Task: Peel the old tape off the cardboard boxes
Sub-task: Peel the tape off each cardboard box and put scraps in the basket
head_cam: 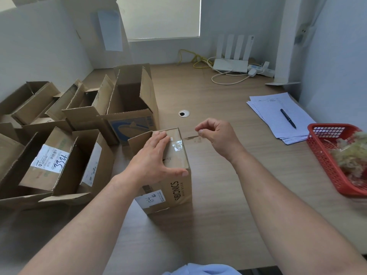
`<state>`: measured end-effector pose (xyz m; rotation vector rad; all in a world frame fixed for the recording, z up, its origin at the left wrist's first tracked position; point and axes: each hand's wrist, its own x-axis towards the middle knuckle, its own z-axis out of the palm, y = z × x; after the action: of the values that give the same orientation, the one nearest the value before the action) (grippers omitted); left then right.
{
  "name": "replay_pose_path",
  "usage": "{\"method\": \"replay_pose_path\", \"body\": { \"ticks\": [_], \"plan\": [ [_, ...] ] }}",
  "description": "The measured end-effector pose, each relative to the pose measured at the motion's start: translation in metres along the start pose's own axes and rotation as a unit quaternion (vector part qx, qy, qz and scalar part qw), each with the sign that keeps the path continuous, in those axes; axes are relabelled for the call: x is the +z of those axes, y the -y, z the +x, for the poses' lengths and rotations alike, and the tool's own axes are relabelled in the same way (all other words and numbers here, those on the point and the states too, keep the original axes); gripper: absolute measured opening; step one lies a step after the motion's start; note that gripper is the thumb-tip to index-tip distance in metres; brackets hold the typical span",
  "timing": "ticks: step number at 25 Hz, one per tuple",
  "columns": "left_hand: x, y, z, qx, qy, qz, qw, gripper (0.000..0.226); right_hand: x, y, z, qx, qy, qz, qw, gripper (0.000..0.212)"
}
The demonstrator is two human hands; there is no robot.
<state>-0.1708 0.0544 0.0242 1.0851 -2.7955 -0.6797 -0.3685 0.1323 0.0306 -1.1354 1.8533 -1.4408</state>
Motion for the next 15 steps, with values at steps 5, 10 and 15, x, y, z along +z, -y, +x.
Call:
{"method": "replay_pose_path", "body": {
  "ticks": [5,10,15],
  "plan": [
    [-0.003,-0.004,0.013,-0.009,0.004,-0.003,1.000,0.128,0.001,-0.002,-0.016,-0.022,-0.037,-0.040,0.998,0.018],
    [-0.002,0.001,0.017,0.006,0.060,0.003,0.998,0.130,0.004,-0.012,-0.033,-0.055,-0.095,-0.112,0.988,0.031],
    [0.000,0.008,0.020,0.015,0.076,0.030,0.997,0.126,0.013,-0.027,-0.064,-0.124,-0.129,-0.195,0.964,0.016]
  ]
}}
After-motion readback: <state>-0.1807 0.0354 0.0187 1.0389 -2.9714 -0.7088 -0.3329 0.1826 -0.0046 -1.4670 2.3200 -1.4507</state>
